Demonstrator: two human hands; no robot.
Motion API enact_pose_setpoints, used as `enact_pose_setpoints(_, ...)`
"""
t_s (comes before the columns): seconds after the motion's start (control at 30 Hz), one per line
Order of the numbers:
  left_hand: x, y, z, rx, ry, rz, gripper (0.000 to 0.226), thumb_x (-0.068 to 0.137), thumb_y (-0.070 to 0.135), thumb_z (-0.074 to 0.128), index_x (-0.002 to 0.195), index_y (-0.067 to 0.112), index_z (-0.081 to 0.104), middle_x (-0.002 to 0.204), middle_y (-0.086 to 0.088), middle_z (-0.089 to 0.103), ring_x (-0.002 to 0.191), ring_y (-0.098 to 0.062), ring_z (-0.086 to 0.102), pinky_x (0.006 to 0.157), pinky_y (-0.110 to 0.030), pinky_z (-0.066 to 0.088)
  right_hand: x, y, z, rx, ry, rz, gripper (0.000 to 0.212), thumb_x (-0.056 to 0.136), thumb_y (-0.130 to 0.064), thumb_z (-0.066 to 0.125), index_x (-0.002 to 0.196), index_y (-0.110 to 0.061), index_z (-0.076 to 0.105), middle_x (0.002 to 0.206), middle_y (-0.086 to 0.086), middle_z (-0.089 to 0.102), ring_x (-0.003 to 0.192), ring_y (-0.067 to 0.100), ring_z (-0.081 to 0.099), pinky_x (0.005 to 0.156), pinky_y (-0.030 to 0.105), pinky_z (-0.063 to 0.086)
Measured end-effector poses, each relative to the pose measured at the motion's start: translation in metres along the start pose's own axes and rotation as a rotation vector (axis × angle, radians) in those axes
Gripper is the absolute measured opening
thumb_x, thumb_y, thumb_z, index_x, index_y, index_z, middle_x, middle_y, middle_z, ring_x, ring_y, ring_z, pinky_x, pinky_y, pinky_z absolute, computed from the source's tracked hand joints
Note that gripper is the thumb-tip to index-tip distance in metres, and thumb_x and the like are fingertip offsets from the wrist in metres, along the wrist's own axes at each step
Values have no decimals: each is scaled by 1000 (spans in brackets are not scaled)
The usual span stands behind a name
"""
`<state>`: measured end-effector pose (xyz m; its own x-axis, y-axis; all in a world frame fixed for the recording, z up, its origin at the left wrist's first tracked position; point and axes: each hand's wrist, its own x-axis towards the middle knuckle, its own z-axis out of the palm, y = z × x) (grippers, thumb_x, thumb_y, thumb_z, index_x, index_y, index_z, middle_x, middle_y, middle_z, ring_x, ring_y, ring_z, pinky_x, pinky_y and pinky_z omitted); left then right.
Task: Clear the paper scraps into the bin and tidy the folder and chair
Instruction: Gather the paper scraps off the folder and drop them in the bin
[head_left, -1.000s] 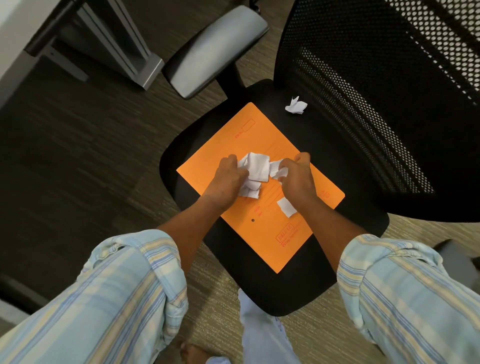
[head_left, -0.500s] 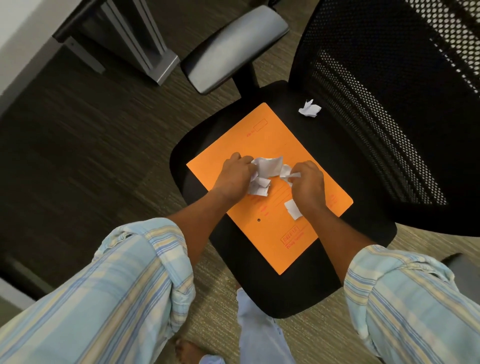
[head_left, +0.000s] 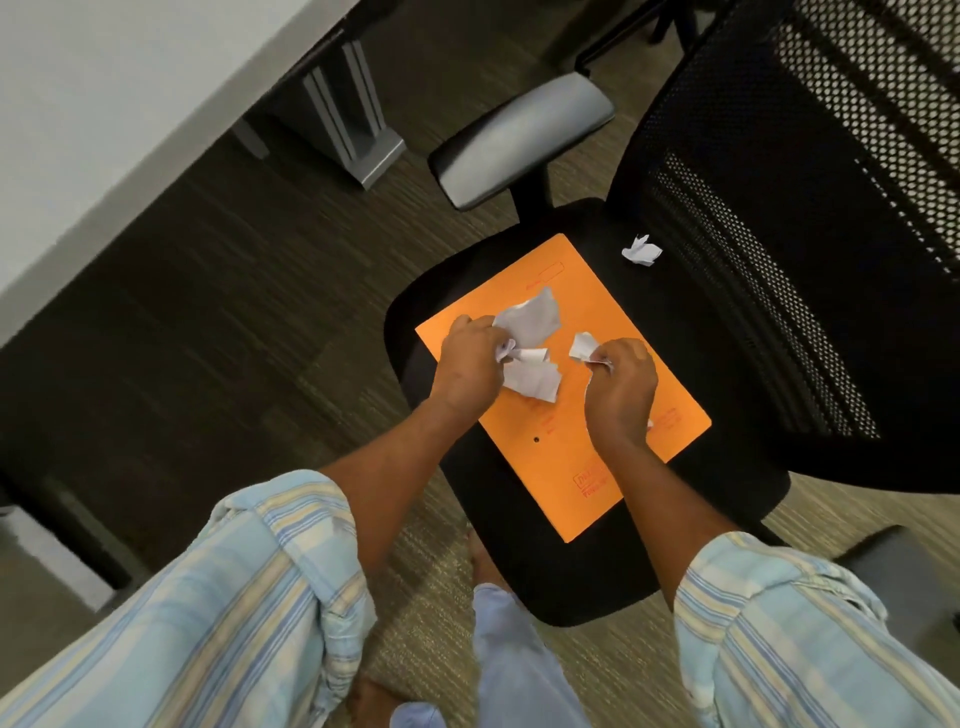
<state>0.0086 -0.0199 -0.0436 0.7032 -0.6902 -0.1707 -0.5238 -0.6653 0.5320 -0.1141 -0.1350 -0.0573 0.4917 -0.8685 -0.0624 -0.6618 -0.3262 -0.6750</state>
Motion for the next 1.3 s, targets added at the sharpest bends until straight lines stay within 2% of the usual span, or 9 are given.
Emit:
enact_pose_setpoints(0.23,-64,-27,-24,-18,82,-98,14,84,3,59,92,9,69,97,-8,66,88,-29,50,73,-45,50,-41,-41,16,67,-58,-119,19,82,13,53,87,0,67,99,16,62,96,29,55,78,23,36)
enact_pose_setpoints(0.37,-101,-45,-35,-22,82,-146,18,83,2,59,94,9,70,96,-8,67,86,-28,50,71,-36,45,-70,-54,26,45,-118,-195,21,76,17,53,82,3,66,95,19,62,92,33,55,74,22,32)
enact_pose_setpoints(0.47,-127,-58,-44,-37,122,-211,18,80,0,61,91,10,71,93,-7,68,84,-26,51,68,-31,43,-91,-62,35,31,-185,-220,21,73,19,53,81,5,67,94,22,61,92,36,55,75,28,34)
enact_pose_setpoints(0.6,-168,-83,-52,-131,144,-314,26,77,-2,51,86,12,71,88,-2,67,81,-23,47,66,-27,38,-127,-77,47,52,-238,-283,25,68,22,49,75,3,64,86,18,59,84,33,54,72,32,36)
enact_pose_setpoints(0.73,-212,-113,-57,-146,162,-409,27,75,0,51,86,14,72,87,-3,68,78,-23,47,65,-27,35,-167,-92,64,7,-301,-331,22,73,19,50,77,2,64,89,18,59,85,31,53,74,36,41)
enact_pose_setpoints(0.87,-261,-144,-59,-157,179,-492,26,72,1,53,85,11,73,88,-8,70,78,-31,56,67,-25,28,-210,-107,82,-46,-377,-358,21,79,15,51,84,1,66,95,16,59,90,29,54,77,31,42)
enact_pose_setpoints(1.0,-318,-175,-55,-211,209,-625,20,72,0,52,76,8,71,84,-13,70,79,-34,59,70,-34,43,-261,-119,102,-1,-461,-409,22,75,20,51,80,5,66,89,19,59,83,31,56,71,32,42)
enact_pose_setpoints(1.2,-407,-225,-45,-316,261,-807,5,73,6,65,71,3,68,80,-18,69,75,-35,60,64,-38,45,-354,-130,139,-1,-588,-492,20,72,22,52,74,6,65,84,21,60,76,34,58,72,39,46)
enact_pose_setpoints(1.3,-450,-252,-38,-373,299,-875,5,73,6,68,73,1,68,82,-22,69,77,-36,61,67,-41,48,-401,-129,159,-29,-670,-516,20,73,21,53,74,5,65,84,20,60,77,32,57,72,34,43)
